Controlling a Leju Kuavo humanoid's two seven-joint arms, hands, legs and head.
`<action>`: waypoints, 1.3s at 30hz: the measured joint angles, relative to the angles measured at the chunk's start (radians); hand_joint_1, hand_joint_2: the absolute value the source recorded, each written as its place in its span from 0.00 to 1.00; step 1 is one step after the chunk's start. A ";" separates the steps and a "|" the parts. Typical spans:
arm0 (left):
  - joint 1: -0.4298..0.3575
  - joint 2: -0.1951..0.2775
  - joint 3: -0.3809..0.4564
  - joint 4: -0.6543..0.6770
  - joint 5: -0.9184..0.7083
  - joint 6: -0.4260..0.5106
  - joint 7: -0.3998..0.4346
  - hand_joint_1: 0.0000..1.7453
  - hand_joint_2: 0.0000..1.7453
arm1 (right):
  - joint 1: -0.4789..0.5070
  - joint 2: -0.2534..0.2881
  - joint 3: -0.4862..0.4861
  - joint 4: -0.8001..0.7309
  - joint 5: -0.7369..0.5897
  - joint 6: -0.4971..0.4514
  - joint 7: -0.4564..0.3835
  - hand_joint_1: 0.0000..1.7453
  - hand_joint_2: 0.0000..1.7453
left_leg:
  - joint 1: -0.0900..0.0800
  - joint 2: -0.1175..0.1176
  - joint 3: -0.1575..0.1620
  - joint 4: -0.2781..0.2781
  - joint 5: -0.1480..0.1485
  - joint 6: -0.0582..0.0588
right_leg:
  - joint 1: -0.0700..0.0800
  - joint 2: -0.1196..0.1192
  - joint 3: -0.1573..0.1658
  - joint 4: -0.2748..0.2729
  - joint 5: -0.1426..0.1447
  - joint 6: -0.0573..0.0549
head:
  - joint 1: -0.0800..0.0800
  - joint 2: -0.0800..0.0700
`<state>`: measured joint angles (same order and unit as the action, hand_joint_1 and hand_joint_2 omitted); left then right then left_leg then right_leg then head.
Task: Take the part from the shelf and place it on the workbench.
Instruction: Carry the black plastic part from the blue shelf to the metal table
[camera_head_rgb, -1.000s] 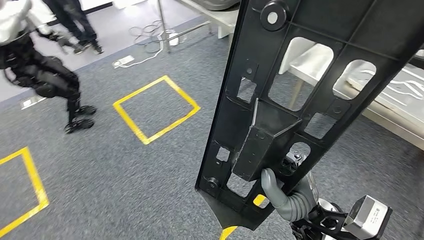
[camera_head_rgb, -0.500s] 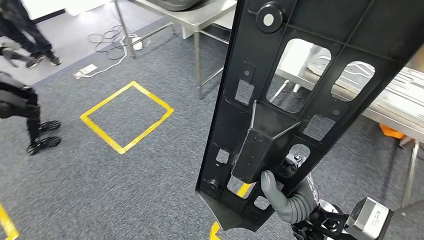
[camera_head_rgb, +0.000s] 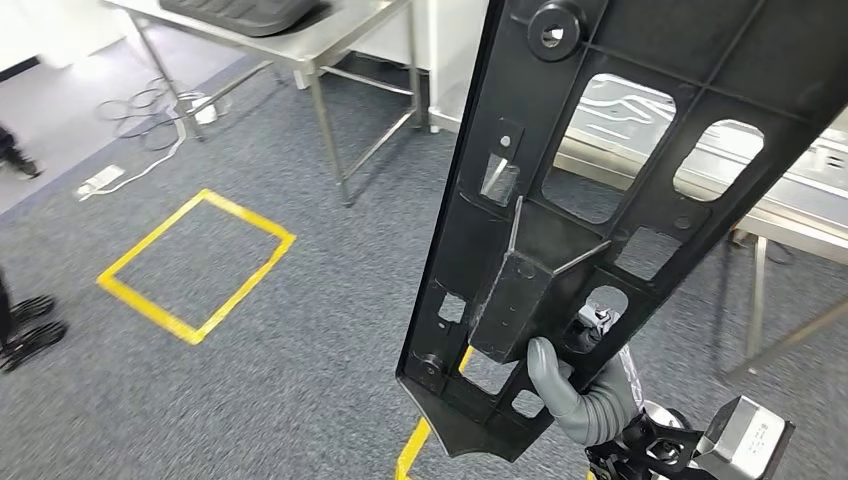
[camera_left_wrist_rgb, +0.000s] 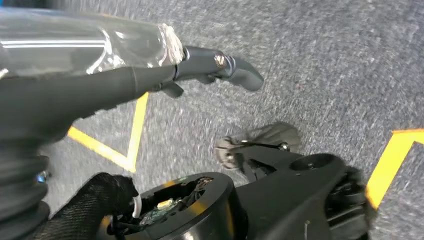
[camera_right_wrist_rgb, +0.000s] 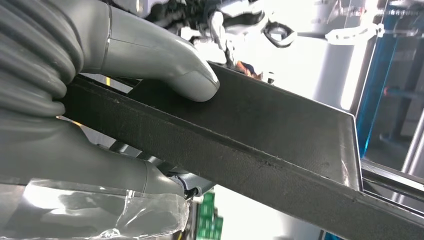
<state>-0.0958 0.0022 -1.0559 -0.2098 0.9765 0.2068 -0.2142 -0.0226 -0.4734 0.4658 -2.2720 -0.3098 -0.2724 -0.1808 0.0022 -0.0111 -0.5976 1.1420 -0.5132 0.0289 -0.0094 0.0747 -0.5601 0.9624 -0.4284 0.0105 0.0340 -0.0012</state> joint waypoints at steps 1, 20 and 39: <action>0.000 0.000 0.000 0.000 -0.001 0.000 -0.001 0.00 1.00 | 0.000 0.000 0.000 0.000 0.000 0.000 0.000 1.00 1.00 | -0.003 -0.020 0.034 -0.080 0.038 0.010 | 0.000 0.012 0.000 0.000 0.001 0.000 | 0.000 0.000; 0.005 0.000 -0.017 0.000 -0.003 -0.001 0.013 0.00 1.00 | 0.005 -0.009 -0.002 -0.001 -0.007 0.002 0.012 1.00 1.00 | -0.012 0.111 0.101 -0.208 0.069 0.007 | -0.008 -0.138 0.013 -0.001 -0.014 0.038 | 0.003 0.000; -0.005 -0.003 -0.019 -0.001 0.001 -0.001 0.009 0.00 1.00 | 0.002 -0.013 -0.001 -0.002 0.016 0.001 0.027 1.00 1.00 | -0.008 -0.022 0.087 -0.213 0.086 0.034 | -0.005 -0.002 -0.019 0.016 -0.004 0.035 | 0.003 0.000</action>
<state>-0.1005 -0.0007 -1.0751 -0.2106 0.9775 0.2062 -0.2049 -0.0202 -0.4869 0.4644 -2.2741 -0.2935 -0.2712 -0.1535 -0.0060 -0.0336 -0.5108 0.9289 -0.4269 0.0625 -0.0142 0.0729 -0.5792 0.9781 -0.4328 0.0458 0.0373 -0.0013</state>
